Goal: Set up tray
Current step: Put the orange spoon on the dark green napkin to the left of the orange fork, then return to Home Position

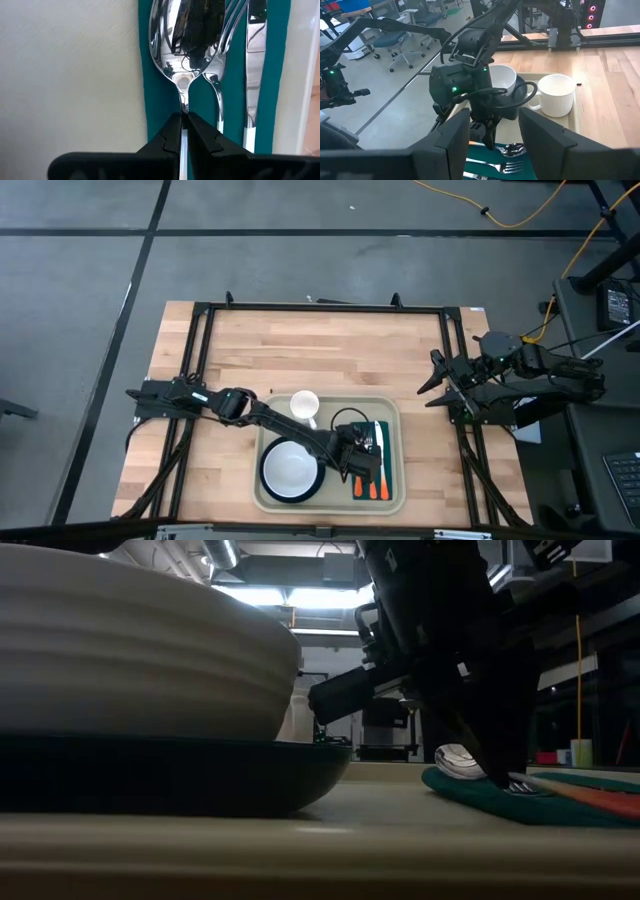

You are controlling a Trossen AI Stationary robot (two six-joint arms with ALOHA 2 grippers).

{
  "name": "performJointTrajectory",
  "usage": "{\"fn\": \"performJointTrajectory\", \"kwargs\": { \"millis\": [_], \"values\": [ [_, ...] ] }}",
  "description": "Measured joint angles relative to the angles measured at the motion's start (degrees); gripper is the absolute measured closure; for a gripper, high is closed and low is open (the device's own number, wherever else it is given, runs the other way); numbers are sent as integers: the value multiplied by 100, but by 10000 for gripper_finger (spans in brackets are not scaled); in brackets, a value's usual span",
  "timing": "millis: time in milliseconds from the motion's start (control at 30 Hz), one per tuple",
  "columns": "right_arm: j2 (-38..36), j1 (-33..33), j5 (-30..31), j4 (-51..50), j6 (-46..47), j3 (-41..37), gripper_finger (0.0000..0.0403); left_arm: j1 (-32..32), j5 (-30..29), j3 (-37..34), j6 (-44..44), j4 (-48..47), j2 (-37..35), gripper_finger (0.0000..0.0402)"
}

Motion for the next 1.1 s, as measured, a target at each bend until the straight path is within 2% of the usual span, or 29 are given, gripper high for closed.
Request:
{"fn": "performJointTrajectory", "kwargs": {
  "millis": [667,1100],
  "values": [
    [0,0,2,2,0,0,226,4,-82,1,165,199,1,370],
    [0,0,-2,-28,0,0,226,-35,-229,-165,-233,327,10,344]
  ]
}}
